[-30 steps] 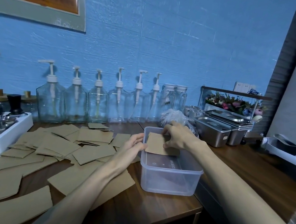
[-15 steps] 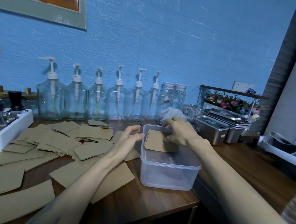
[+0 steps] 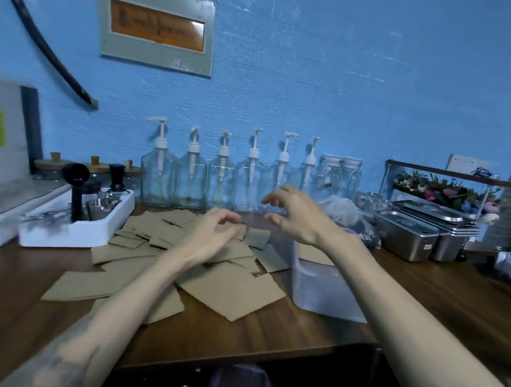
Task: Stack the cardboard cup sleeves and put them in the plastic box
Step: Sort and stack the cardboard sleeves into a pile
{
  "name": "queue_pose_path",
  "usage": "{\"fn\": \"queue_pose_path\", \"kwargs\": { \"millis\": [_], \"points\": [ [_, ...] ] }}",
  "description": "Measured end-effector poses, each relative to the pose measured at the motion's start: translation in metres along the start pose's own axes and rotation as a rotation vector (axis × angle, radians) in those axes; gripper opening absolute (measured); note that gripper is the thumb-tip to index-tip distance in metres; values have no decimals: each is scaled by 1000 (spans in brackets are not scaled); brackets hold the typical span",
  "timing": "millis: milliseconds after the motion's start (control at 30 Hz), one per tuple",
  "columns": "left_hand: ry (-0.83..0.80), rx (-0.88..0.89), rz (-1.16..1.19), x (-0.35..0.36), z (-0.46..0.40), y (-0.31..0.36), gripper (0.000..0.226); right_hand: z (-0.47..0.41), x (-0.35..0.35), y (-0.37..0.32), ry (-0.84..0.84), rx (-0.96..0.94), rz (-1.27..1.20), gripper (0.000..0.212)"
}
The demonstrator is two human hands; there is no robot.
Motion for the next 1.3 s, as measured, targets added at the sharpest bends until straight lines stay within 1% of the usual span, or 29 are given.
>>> {"fn": "queue_pose_path", "kwargs": {
  "millis": [167,300,400,467,567,667,800,933,1000,1067,1133,1200,1300],
  "points": [
    [9,-40,-261,-56,31,-40,37,-12,50,-59,-78,-57,-52,35],
    [8,-91,-287,-80,59,-71,32,-4,96,-77,-170,-40,-114,37],
    [11,-81,-344,-88,83,-85,30,11,119,-79,-190,-28,-157,37],
    [23,-59,-383,-93,98,-93,30,20,125,-80,-168,-25,-193,35],
    [19,-78,-401,-105,118,-104,43,27,126,-90,-137,-38,-241,36],
    [52,-98,-443,-121,133,-112,49,25,131,-109,-150,-69,-236,40],
    [60,-165,-524,-136,148,-129,51,19,144,-139,-190,-123,-227,42],
    [14,-239,-667,-135,150,-137,63,15,156,-155,-213,-121,-230,46],
    [-1,-265,-656,-133,148,-140,65,13,163,-158,-233,-104,-211,52],
    [-1,-286,-588,-134,147,-143,67,10,170,-157,-269,-87,-186,59],
    [7,-278,-497,-134,146,-143,62,7,174,-156,-291,-81,-187,62],
    [28,-243,-344,-134,145,-140,54,2,173,-156,-281,-83,-260,63],
    [86,-146,-177,-136,140,-130,57,-2,169,-156,-258,-63,-478,57]
  ]
}}
Point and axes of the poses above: each hand's wrist, its own z-axis away from the middle knuckle, its own x-axis out of the palm, y = z × x, the point moved 9 cm from there along -z, towards the middle knuckle, and after that the axes turned 5 degrees about -z, right-handed, at the moved point
